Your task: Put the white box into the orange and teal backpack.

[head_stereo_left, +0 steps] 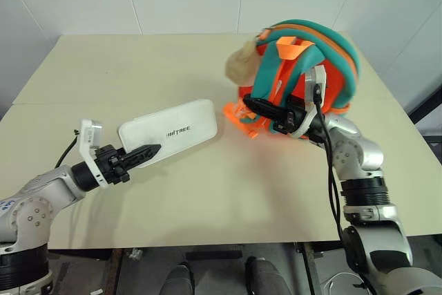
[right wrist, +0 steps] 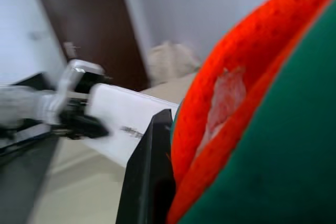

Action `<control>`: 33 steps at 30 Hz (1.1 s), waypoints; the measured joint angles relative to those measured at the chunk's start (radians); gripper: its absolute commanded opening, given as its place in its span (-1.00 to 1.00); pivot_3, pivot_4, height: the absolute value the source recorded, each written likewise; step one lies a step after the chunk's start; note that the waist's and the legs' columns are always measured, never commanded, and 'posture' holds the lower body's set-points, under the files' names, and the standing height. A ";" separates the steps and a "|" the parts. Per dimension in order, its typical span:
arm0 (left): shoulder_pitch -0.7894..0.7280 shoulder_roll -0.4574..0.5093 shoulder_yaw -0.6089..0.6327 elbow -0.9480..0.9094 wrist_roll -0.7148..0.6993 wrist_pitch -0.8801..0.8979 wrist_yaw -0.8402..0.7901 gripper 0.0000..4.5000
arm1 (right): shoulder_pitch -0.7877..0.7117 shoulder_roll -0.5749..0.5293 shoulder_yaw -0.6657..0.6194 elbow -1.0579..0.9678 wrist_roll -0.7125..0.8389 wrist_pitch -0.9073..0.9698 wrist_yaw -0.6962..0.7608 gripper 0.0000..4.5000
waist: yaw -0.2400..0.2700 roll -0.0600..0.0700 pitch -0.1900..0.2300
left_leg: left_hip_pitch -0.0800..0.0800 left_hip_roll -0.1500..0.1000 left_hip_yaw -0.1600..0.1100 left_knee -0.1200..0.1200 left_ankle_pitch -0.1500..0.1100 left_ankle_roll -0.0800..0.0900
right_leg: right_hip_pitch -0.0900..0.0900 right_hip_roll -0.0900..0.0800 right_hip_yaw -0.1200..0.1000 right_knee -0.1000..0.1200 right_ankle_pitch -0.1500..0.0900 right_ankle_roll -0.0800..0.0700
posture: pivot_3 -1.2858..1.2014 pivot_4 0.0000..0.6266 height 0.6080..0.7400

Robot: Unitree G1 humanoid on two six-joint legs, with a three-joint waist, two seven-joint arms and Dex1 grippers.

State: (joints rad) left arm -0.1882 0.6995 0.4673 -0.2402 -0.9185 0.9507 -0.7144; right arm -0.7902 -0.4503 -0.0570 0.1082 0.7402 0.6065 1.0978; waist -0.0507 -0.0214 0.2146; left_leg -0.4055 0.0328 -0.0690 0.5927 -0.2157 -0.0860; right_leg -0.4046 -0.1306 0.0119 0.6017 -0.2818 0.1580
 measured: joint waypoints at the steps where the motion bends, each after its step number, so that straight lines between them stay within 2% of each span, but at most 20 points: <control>1: 0.012 0.004 0.002 0.001 0.001 -0.002 -0.006 -0.39 | 0.002 -0.022 0.002 -0.027 0.026 0.050 0.014 -0.92 | 0.003 0.000 0.000 | 0.000 0.000 0.000 0.000 0.000 0.000 | -0.001 0.000 0.000 0.000 0.000 0.000 | 0.03 -0.52 1.00; 5: 0.073 0.036 0.055 0.001 0.000 -0.020 -0.046 -0.39 | 0.043 -0.180 0.015 -0.149 0.147 0.265 0.137 -0.92 | 0.022 0.000 0.000 | -0.001 0.000 0.000 0.000 -0.001 0.001 | -0.002 0.000 0.000 0.000 -0.001 -0.002 | 0.03 -0.52 1.00; 9: 0.101 0.062 0.134 -0.017 -0.039 -0.021 -0.074 -0.39 | 0.062 -0.294 0.032 -0.168 0.181 0.357 0.246 -0.92 | 0.024 0.000 0.000 | -0.002 0.000 0.000 0.001 -0.001 0.001 | -0.002 0.000 0.000 -0.001 -0.001 -0.002 | 0.03 -0.52 1.00; 17: 0.049 0.063 0.175 -0.100 -0.120 -0.060 -0.061 -0.39 | 0.059 -0.326 0.058 -0.132 0.165 0.376 0.301 -0.92 | 0.025 -0.001 0.000 | -0.003 0.000 0.001 0.002 -0.002 0.001 | -0.003 0.000 0.000 -0.001 -0.001 -0.002 | 0.03 -0.52 1.00; 24: -0.095 0.064 0.069 -0.084 -0.092 -0.137 -0.059 -0.39 | 0.088 -0.326 0.089 -0.150 0.146 0.372 0.313 -0.92 | 0.026 -0.001 0.000 | -0.003 0.000 0.001 0.003 -0.002 0.001 | -0.003 0.000 0.000 0.000 -0.001 -0.002 | 0.03 -0.52 1.00; 28: -0.177 0.076 -0.047 -0.016 -0.004 -0.213 -0.125 -0.39 | 0.107 -0.323 0.090 -0.170 0.145 0.373 0.307 -0.92 | 0.026 -0.001 0.000 | -0.003 0.000 0.001 0.004 -0.002 0.001 | -0.002 0.000 0.000 0.000 -0.001 -0.001 | 0.03 -0.52 1.00; 33: -0.200 0.092 -0.137 0.046 0.077 -0.279 -0.214 -0.39 | 0.125 -0.323 0.085 -0.196 0.150 0.377 0.287 -0.92 | 0.026 -0.001 0.000 | -0.003 0.000 0.001 0.003 -0.002 0.001 | -0.003 0.000 0.000 0.001 -0.001 -0.001 | 0.03 -0.52 1.00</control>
State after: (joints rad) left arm -0.3881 0.7912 0.3306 -0.1944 -0.8414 0.6715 -0.9285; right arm -0.6654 -0.7731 0.0277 -0.0875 0.8899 0.9834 1.3845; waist -0.0249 -0.0226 0.2146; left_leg -0.4088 0.0326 -0.0684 0.5962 -0.2172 -0.0850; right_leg -0.4075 -0.1304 0.0120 0.6022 -0.2826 0.1567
